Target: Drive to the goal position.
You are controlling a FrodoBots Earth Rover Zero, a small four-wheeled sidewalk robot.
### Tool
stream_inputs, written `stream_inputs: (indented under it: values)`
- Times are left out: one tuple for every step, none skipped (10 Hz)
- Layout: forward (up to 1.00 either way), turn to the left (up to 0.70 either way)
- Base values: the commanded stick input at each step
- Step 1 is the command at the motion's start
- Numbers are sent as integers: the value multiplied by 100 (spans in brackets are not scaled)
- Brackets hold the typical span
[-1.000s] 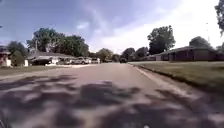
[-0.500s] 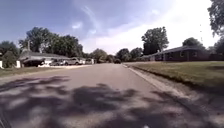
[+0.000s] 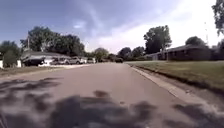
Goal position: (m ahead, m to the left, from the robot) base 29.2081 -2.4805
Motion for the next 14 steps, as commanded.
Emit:
stream_inputs:
  values:
    - [70,3]
    - [70,3]
    - [70,3]
    - [70,3]
    - [70,3]
    - [70,3]
    - [70,3]
    - [70,3]
    - [70,3]
    - [70,3]
    - [70,3]
    - [70,3]
    - [70,3]
    - [70,3]
